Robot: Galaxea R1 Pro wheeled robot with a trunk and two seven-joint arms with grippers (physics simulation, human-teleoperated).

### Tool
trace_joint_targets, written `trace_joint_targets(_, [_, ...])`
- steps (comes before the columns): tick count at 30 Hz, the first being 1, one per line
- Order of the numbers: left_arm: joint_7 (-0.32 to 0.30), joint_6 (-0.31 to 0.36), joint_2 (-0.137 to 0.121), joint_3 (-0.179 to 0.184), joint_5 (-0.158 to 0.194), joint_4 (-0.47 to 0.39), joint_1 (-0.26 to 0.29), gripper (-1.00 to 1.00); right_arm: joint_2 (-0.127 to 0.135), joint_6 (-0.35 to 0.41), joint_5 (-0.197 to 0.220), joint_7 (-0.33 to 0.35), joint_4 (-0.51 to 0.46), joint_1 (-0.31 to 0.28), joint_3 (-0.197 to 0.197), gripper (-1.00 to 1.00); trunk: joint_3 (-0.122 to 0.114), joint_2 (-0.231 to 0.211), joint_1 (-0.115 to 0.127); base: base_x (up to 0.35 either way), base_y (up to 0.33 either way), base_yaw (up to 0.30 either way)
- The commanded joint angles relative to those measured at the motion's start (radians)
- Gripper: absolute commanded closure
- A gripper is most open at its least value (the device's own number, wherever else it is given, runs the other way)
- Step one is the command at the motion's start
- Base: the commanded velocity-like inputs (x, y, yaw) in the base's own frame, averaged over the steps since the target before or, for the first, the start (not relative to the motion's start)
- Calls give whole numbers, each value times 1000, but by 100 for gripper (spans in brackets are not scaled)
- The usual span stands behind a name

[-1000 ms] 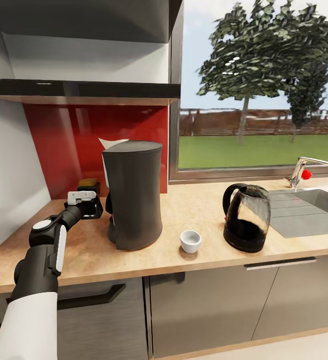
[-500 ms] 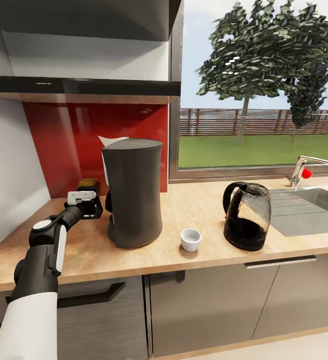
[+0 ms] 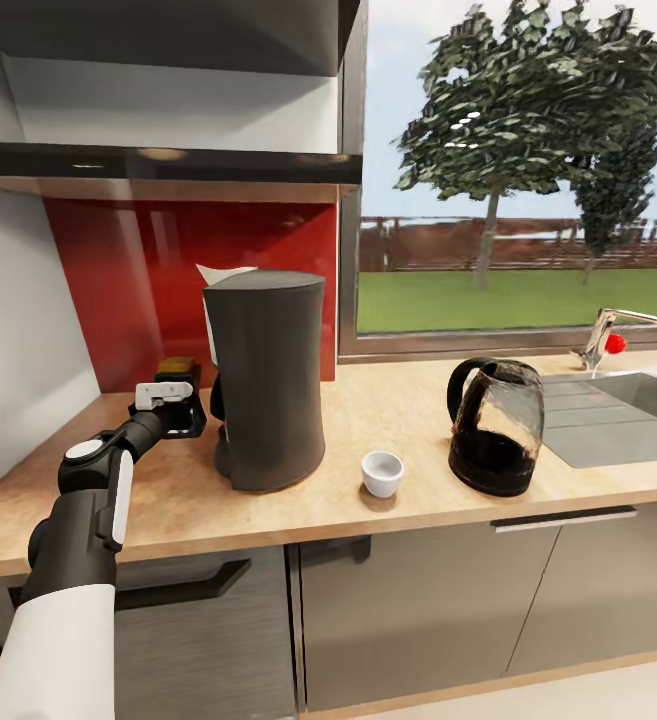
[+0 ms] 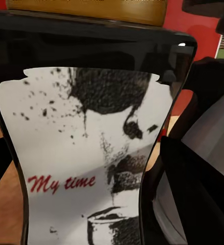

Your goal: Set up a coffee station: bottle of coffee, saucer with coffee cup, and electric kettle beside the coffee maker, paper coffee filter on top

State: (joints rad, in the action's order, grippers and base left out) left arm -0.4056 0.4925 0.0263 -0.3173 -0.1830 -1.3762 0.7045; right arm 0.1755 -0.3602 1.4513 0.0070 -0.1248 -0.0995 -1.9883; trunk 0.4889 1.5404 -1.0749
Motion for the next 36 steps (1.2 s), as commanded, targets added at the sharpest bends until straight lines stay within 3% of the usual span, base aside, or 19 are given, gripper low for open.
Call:
trace_joint_targets(1, [-10,3,1,-3,-10,-1,1,100,1,-3,11,1,-3,-1,-7,-100,1,1,0,0,0,0])
trace_joint_targets(11, [-10,3,1,-3,-10,-2,1,100,1,-3,11,1,-3,-1,-7,-100,26,57,-31,0,0,0])
trace_joint_targets(36, [-10,3,1,-3,-10,-3,1,100,1,-3,11,1,-3,-1,-7,-100,29,64,-34,0,0,0])
